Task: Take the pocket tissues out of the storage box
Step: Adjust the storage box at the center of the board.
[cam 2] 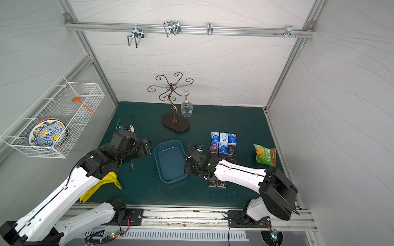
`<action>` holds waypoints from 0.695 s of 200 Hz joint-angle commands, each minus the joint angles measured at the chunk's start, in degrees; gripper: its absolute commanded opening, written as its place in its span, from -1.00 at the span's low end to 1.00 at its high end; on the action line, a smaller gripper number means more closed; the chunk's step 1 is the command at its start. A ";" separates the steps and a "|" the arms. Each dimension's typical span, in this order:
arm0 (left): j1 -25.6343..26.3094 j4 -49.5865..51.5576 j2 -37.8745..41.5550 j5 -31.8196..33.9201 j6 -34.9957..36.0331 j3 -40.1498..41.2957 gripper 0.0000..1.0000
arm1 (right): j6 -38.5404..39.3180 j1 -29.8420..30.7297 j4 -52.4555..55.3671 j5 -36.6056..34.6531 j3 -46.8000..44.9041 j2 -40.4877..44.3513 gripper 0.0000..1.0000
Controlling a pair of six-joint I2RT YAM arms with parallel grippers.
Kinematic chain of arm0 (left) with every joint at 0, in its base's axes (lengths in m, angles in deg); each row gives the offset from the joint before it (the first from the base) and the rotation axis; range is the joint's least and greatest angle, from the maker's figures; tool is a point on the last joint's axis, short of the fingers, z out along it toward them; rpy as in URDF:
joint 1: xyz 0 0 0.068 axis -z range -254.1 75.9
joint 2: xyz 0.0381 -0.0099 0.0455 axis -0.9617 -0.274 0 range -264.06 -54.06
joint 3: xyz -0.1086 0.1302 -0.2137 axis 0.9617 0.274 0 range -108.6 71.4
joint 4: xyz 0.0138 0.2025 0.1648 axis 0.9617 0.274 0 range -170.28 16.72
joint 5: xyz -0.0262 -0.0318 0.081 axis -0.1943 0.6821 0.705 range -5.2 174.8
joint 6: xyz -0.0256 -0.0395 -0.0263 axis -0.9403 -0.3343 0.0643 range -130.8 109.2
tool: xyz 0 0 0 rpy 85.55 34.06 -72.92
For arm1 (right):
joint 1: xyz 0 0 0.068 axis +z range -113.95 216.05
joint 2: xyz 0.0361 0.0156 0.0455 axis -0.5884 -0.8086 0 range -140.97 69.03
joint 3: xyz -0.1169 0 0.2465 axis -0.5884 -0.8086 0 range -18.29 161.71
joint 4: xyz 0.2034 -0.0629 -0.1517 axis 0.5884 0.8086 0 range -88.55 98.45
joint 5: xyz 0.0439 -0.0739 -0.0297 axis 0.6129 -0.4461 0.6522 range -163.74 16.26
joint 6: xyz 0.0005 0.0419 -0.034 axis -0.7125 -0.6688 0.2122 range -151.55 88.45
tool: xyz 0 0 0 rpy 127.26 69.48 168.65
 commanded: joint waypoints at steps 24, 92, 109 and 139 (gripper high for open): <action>-0.24 -1.45 0.96 0.90 0.60 -1.09 0.88 | 5.14 -2.54 3.71 1.77 2.13 -2.70 -0.27; -0.23 -1.63 0.24 0.72 0.66 -1.83 0.88 | 9.76 -3.48 5.22 2.75 3.34 -4.07 -0.32; -0.18 -1.63 0.13 0.83 0.74 -2.02 0.88 | 10.49 -3.35 5.79 1.95 3.43 -2.90 -0.28; -0.16 -1.80 -0.35 0.32 0.52 -2.06 0.87 | 11.15 -3.26 7.34 1.63 3.97 -2.00 -0.27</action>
